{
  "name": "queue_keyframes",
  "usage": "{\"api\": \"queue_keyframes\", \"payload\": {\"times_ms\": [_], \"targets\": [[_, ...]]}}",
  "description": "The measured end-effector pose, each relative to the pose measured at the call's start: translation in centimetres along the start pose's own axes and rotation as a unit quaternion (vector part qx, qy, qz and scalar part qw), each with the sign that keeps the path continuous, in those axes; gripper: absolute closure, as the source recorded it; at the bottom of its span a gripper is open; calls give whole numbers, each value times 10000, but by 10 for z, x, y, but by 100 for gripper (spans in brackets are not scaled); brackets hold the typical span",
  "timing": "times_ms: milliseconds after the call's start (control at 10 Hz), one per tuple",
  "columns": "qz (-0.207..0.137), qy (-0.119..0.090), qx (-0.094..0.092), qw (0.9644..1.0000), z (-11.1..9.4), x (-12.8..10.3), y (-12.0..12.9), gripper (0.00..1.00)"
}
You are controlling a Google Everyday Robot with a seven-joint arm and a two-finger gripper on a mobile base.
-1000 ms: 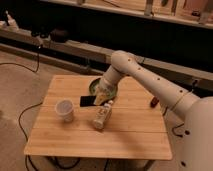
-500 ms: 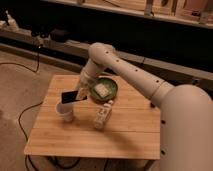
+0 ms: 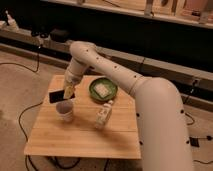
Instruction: Place the eraser in the ceramic cup
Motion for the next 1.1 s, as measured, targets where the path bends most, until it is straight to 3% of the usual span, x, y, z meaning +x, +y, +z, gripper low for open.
{"api": "queue_keyframes", "payload": {"times_ms": [300,600,1100], "targets": [[-334,109,321,9989,17,21,-15,34],[-289,-54,454,9985,12,15,-41,34],[234,261,314,9989,-8,-19,-64,34]]}}
